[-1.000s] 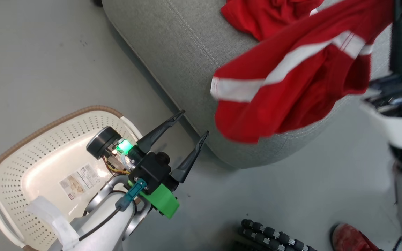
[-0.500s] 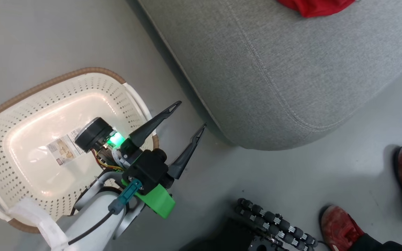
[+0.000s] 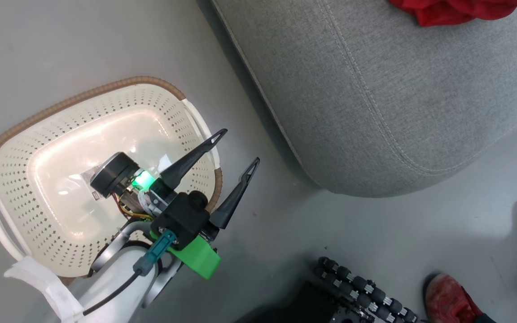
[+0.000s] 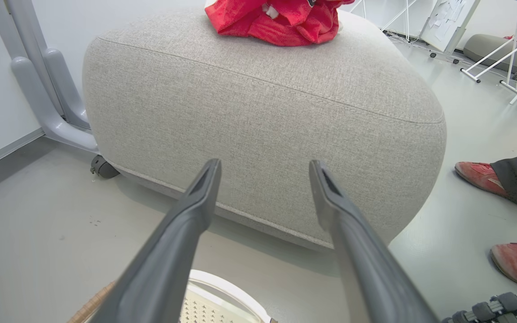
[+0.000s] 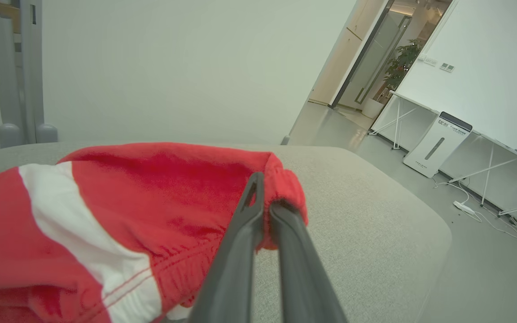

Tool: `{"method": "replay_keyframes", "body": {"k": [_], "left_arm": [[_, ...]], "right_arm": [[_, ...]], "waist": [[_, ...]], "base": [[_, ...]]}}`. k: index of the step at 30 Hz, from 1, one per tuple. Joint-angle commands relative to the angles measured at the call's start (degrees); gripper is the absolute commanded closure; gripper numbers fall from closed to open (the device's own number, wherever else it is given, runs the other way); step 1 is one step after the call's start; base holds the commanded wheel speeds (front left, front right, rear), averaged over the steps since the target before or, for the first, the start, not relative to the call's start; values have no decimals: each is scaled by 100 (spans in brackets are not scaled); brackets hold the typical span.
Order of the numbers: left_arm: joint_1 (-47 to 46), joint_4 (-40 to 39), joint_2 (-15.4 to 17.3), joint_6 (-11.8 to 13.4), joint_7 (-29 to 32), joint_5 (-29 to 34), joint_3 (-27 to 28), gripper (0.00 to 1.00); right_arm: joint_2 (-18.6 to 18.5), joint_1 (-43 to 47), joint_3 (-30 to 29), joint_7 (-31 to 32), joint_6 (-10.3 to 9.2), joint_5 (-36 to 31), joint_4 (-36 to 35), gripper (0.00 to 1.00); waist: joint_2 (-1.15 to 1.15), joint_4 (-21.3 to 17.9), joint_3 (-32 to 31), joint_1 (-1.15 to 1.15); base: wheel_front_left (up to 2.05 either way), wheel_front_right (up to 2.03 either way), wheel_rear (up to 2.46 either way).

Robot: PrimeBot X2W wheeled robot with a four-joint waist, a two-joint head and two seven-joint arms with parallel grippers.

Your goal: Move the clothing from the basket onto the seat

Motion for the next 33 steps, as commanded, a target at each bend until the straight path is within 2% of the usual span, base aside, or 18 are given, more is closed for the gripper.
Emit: {"method": "replay_keyframes", "body": {"k": [1, 6, 11, 12, 17, 24, 27, 33], "left_arm": [[42, 41, -6, 51, -49, -74, 22, 0], [130, 207, -164, 97, -222, -210, 9, 0], [220, 462, -439, 130, -477, -437, -13, 0], [261, 585, -550, 160, -577, -505, 11, 0], [380, 879, -852, 289, -747, -731, 162, 0], [593, 1093, -1355, 407, -788, -744, 518, 0], [815, 964, -1518, 468, -788, -631, 825, 0], [1505, 467, -1768, 627, -784, -434, 1731, 0]], "right_arm": [[184, 209, -194, -16, -10, -15, -64, 0], [695, 1119, -512, -15, -10, -278, -331, 0], [1089, 2179, -380, -15, -10, -592, -785, 0], [1209, 2572, -253, -14, -10, -601, -982, 0], [1369, 3266, 567, -15, -10, -616, -1333, 0], [1515, 3717, 1760, -15, -10, -613, -1762, 0], [1520, 3853, 2236, -15, -10, -649, -1861, 0], [1523, 3999, 2683, -15, -10, -689, -1759, 0]], "waist": [[21, 12, -155, 0], [21, 102, -498, 0], [21, 255, -933, 0], [21, 340, -1121, 0], [21, 662, -1563, 0], [21, 1571, -2265, 0], [21, 2005, -2564, 0], [21, 2598, -3047, 0]], "base": [[0, 0, 0], [0, 0, 0], [0, 0, 0], [0, 0, 0], [0, 0, 0], [0, 0, 0], [0, 0, 0], [0, 0, 0]]}}
